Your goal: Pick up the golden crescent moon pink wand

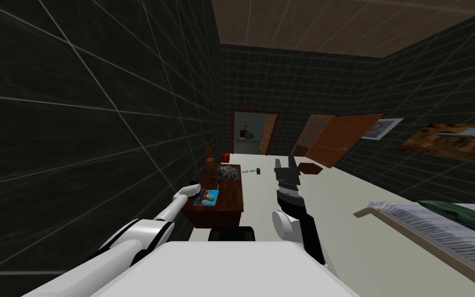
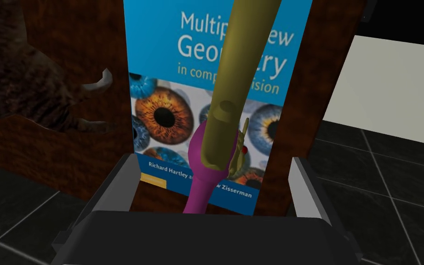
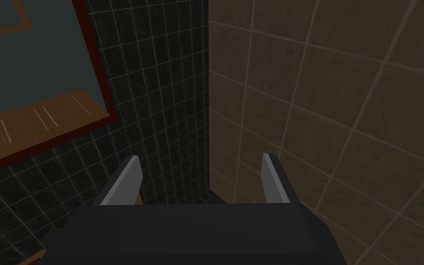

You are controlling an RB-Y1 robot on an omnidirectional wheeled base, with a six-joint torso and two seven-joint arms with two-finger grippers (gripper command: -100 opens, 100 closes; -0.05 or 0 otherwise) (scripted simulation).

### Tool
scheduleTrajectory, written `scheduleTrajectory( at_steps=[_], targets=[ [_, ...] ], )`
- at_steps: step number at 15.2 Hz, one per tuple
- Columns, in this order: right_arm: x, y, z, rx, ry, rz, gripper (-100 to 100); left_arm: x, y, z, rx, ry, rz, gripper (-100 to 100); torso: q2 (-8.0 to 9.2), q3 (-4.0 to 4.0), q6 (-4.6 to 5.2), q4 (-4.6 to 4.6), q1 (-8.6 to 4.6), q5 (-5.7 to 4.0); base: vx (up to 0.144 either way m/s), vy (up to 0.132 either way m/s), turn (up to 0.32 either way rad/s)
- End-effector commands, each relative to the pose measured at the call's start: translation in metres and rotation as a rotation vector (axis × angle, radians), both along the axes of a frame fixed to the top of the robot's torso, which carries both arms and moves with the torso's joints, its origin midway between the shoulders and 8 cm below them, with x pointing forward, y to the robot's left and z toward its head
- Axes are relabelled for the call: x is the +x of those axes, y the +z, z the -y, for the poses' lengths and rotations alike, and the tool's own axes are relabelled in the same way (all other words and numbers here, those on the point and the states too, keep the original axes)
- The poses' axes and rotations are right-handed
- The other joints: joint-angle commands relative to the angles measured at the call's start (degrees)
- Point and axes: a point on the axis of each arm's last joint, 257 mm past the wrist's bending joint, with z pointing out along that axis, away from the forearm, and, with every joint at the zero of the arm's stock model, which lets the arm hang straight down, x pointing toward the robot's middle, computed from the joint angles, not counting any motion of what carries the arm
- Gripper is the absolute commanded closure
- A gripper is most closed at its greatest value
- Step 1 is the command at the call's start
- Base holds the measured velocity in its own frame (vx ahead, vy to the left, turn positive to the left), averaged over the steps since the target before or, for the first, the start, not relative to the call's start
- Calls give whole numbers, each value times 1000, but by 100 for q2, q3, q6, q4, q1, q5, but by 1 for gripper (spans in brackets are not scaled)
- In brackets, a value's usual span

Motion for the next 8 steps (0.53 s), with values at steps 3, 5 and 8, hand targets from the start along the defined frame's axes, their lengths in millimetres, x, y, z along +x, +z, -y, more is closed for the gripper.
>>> scheduleTrajectory(
  at_steps=[3, 5, 8],
  targets=[
    [0, 0, 0, 0, 0, 0, 0, -8, -12, 6, -1, 5, -3, -100, 1, 1, 0, 0, 4, 1, 22, 15, -26],
    [0, 0, 0, 0, 0, 0, 0, -13, -19, 10, -1, 8, -2, -100, 8, 4, -1, 1, 7, 2, 0, 9, -13],
    [0, 0, 0, 0, 0, 0, 0, -12, -18, 10, -2, 8, -3, 100, 14, 8, -1, 3, 2, 1, -3, 4, -10]
  ],
)
